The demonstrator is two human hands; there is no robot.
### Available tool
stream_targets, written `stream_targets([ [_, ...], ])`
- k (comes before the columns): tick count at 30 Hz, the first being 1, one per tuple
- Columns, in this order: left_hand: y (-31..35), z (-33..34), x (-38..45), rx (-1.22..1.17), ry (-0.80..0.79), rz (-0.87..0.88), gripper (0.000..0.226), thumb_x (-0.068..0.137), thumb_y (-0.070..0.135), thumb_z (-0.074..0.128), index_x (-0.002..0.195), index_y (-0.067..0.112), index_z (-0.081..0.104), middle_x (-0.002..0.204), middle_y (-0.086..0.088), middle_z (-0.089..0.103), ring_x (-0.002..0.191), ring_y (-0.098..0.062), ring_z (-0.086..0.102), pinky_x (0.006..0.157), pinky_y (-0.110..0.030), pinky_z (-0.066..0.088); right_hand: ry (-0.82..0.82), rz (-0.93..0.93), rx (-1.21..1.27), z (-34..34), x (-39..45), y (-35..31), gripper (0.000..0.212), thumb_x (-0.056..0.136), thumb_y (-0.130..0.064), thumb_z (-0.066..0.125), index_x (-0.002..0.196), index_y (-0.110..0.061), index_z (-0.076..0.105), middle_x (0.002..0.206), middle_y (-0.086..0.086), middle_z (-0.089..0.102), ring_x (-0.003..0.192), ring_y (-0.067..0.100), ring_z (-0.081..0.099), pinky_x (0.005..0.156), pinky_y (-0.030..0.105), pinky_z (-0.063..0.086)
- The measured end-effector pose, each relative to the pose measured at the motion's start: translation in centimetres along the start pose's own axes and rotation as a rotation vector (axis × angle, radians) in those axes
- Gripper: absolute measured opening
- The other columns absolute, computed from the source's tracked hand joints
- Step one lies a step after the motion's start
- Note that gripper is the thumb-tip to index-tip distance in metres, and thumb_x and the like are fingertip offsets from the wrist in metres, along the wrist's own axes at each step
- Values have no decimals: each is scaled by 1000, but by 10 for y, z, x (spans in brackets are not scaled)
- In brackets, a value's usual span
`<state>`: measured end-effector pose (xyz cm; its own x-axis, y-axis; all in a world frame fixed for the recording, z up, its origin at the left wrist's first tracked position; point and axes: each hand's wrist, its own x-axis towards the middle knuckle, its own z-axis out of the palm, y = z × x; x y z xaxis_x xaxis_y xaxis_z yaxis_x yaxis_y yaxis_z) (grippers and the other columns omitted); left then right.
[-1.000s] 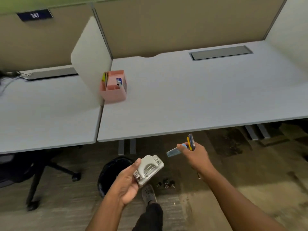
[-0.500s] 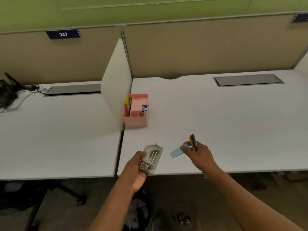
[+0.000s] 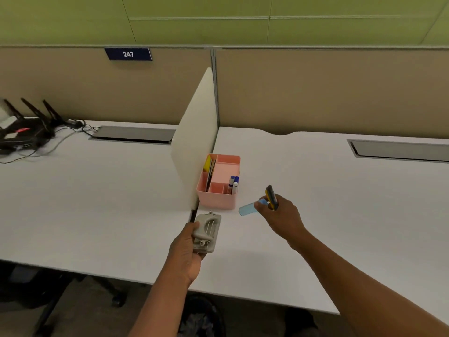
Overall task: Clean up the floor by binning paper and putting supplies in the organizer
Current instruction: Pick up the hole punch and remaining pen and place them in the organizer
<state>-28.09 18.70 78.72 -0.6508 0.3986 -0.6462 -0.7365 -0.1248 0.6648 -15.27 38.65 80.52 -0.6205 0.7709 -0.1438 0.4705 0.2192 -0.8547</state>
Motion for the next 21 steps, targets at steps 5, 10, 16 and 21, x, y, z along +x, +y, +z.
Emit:
stream_targets([
  [5, 10, 20, 26, -68, 69, 66, 19, 89, 21, 58, 103, 11, 65, 92, -13, 68, 79, -24, 62, 64, -35, 51, -49, -82, -53, -5, 75, -14, 23, 86, -48, 64, 94, -26, 61, 76, -6, 63, 68, 10, 58, 59, 23, 43],
  [10, 14, 43, 48, -102, 111, 82, 24, 90, 25, 55, 109, 11, 64, 99, -14, 66, 83, -24, 62, 63, -35, 51, -110, -171, -132, -1, 140, -30, 21, 87, -44, 64, 95, -25, 60, 78, -9, 63, 72, 12, 60, 64, 27, 48],
  [16, 9, 52, 65, -83, 201, 94, 20, 91, 24, 55, 101, 12, 68, 84, -9, 71, 75, -22, 65, 59, -33, 52, -281, -323, -295, 32, 189, -46, 16, 86, -42, 67, 90, -28, 61, 75, -12, 59, 65, 4, 57, 55, 17, 36],
  [21, 7, 43, 65, -109, 235, 102, 19, 91, 23, 56, 101, 12, 68, 80, -8, 72, 73, -20, 66, 59, -33, 53, -538, -404, -531, 73, 200, -55, 19, 83, -38, 70, 94, -22, 64, 81, -5, 58, 73, 16, 58, 54, 23, 37],
])
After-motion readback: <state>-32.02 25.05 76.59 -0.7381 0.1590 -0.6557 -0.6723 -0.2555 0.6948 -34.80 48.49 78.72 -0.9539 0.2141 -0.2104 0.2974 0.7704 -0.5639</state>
